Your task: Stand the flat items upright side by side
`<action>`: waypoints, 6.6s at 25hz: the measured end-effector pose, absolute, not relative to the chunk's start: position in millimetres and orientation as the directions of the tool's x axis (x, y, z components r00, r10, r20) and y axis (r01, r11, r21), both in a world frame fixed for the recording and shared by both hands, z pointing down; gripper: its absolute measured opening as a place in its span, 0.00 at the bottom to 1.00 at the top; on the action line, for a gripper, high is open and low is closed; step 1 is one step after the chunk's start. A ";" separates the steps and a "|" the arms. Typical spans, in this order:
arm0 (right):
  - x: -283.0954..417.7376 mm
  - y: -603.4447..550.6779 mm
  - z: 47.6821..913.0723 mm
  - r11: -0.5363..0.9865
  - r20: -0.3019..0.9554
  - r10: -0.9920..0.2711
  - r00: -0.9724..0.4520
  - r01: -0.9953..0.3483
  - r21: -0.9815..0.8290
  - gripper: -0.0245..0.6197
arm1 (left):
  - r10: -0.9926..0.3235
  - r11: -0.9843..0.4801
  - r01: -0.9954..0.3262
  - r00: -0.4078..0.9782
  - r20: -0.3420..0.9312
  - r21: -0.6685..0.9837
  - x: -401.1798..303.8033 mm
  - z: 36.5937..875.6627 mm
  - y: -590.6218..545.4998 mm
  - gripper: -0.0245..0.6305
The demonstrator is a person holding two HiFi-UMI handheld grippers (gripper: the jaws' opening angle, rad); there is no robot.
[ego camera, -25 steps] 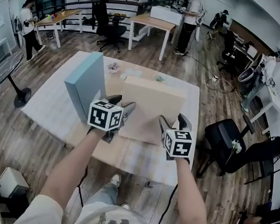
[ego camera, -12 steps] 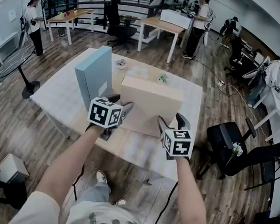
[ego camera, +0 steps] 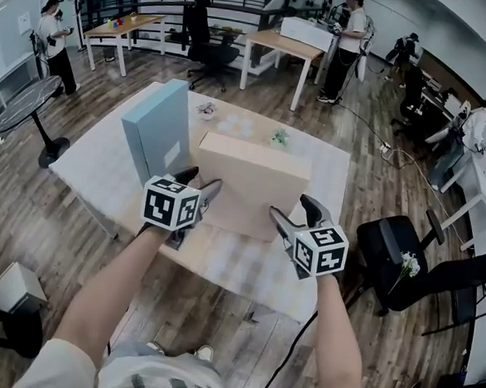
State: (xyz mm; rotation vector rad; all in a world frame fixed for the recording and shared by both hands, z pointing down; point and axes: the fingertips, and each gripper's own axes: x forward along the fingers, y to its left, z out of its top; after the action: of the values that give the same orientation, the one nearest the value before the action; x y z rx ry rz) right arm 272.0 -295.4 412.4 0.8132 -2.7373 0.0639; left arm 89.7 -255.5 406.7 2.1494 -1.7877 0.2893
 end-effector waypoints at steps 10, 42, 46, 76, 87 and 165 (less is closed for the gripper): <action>252.0 -323.4 417.2 0.948 0.283 -0.275 -0.919 -0.308 -0.079 0.77 | -0.911 -0.152 -0.983 0.178 0.373 0.098 90.6 412.0 -252.1 0.45; 186.1 -259.9 423.7 0.817 0.294 -0.558 -0.776 -0.575 0.033 0.63 | -0.906 -0.180 -0.978 0.207 0.370 0.106 22.3 414.8 -186.7 0.45; 169.4 -242.8 421.6 0.747 0.295 -0.646 -0.704 -0.662 0.055 0.62 | -0.904 -0.211 -0.970 0.242 0.352 0.124 -1.3 412.3 -177.2 0.45; 25.6 -205.2 420.8 0.251 0.198 -0.953 -0.229 -0.964 0.094 0.55 | -0.846 -0.392 -0.911 0.413 0.338 0.131 -141.1 420.2 -157.1 0.45; -10.3 -243.1 423.6 0.224 0.159 -0.965 -0.208 -0.970 0.091 0.55 | -0.854 -0.385 -0.916 0.400 0.331 0.115 -156.7 421.3 -191.6 0.45; -44.3 -215.5 403.1 0.622 0.240 -0.743 -0.625 -0.777 -0.100 0.33 | -0.844 -0.411 -0.908 0.414 0.341 0.084 -153.6 395.6 -203.9 0.38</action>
State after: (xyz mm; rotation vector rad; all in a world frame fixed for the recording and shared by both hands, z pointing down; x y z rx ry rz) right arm -44.3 -215.5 403.1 1.2619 -2.6678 0.2899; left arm -153.6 -203.9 395.6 2.4152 -1.5326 0.3584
